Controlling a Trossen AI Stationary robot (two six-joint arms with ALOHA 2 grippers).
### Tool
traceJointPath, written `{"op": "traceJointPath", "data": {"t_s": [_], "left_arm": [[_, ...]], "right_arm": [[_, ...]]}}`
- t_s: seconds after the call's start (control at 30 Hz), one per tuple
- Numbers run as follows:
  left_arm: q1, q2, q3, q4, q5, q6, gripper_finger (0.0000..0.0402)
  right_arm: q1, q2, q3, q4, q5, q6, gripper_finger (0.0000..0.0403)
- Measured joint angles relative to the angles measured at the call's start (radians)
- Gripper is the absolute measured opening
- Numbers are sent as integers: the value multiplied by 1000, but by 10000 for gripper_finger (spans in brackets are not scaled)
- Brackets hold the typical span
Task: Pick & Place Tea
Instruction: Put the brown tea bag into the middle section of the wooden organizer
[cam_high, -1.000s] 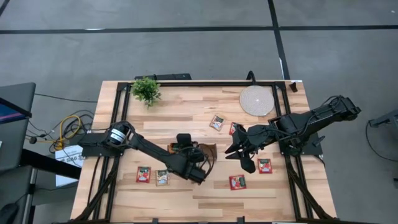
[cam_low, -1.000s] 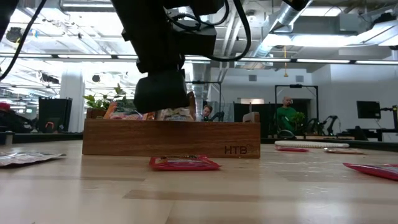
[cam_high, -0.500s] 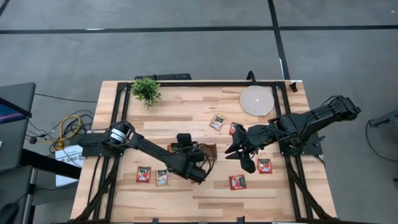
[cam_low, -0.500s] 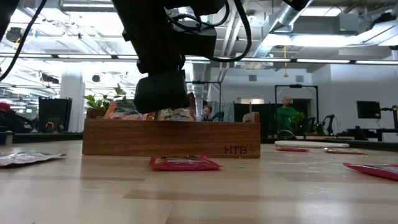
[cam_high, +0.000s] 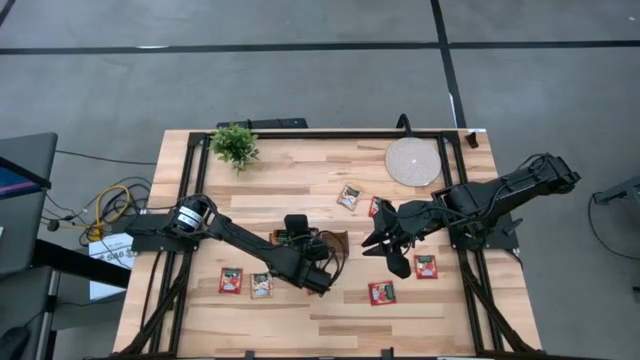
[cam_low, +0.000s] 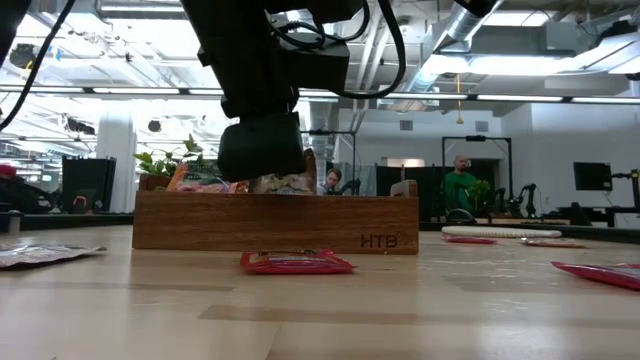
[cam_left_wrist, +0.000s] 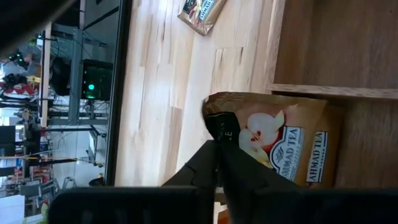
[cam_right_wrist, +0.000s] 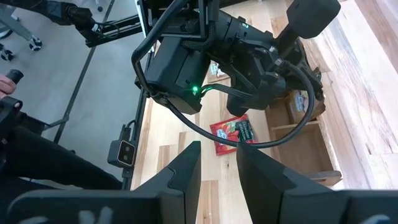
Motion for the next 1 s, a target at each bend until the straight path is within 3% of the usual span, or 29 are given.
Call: {"op": "traceJointPath", "data": {"t_s": [0.27, 0.5, 0.73, 0.83, 1.0], "left_arm": [[0, 0, 0, -6, 8, 107, 88], [-3, -10, 12, -28, 8, 112, 118], [-5, -19, 206, -253, 23, 18, 121], [-11, -20, 327, -389, 123, -53, 122], [-48, -37, 418, -494, 438, -195, 122]], "right_arm": [[0, 0, 0, 0, 0, 0, 97], [0, 0, 0, 0, 0, 0, 97], [0, 0, 0, 0, 0, 0, 97], [0, 0, 0, 0, 0, 7, 97], [1, 0, 0, 0, -2, 25, 97]]}}
